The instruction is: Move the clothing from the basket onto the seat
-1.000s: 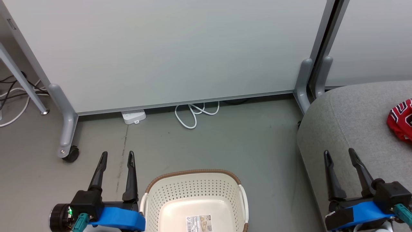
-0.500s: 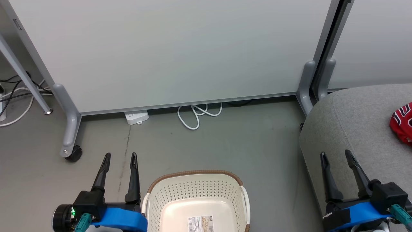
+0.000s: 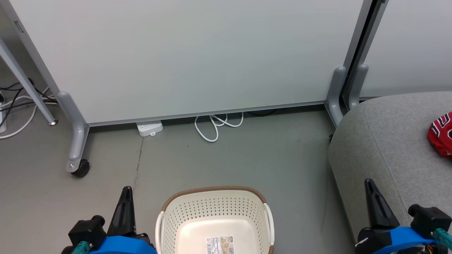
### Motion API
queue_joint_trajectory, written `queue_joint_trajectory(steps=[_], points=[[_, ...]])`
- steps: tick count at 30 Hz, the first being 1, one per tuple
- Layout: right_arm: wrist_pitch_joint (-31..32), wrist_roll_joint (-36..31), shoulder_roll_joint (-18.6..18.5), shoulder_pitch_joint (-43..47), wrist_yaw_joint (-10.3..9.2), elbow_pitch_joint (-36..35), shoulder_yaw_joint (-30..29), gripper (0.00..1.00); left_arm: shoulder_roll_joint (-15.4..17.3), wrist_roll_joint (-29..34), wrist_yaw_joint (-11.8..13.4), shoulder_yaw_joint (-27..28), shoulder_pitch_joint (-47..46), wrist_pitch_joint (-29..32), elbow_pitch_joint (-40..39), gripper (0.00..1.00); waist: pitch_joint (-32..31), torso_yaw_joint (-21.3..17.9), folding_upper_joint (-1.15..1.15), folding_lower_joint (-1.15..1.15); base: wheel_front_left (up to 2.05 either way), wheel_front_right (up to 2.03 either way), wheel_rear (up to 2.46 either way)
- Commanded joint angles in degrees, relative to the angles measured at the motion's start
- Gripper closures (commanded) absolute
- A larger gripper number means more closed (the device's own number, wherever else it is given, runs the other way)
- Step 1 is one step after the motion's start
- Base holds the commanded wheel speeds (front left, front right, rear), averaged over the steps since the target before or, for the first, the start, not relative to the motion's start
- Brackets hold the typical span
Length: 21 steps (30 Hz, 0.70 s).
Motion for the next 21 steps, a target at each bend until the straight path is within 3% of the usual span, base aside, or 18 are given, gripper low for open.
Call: queue_joint_trajectory(steps=[1, 21], points=[[0.73, 3.35, -0.05, -1.31, 0.00, -0.97, -0.33, 1.00, 0.02, -3.17, -0.44, 0.84, -1.75, 0.67, -0.87, 1.00, 0.01, -0.05, 0.00, 0.00, 0.00, 0.00, 0.00], [5.47, 22.78, 0.27, -2.43, 0.00, -1.25, -1.12, 1.00, 0.01, -22.42, -1.52, 3.42, -3.38, 5.49, -0.82, 1.00, 0.09, -0.52, 0.00, 0.00, 0.00, 0.00, 0.00]])
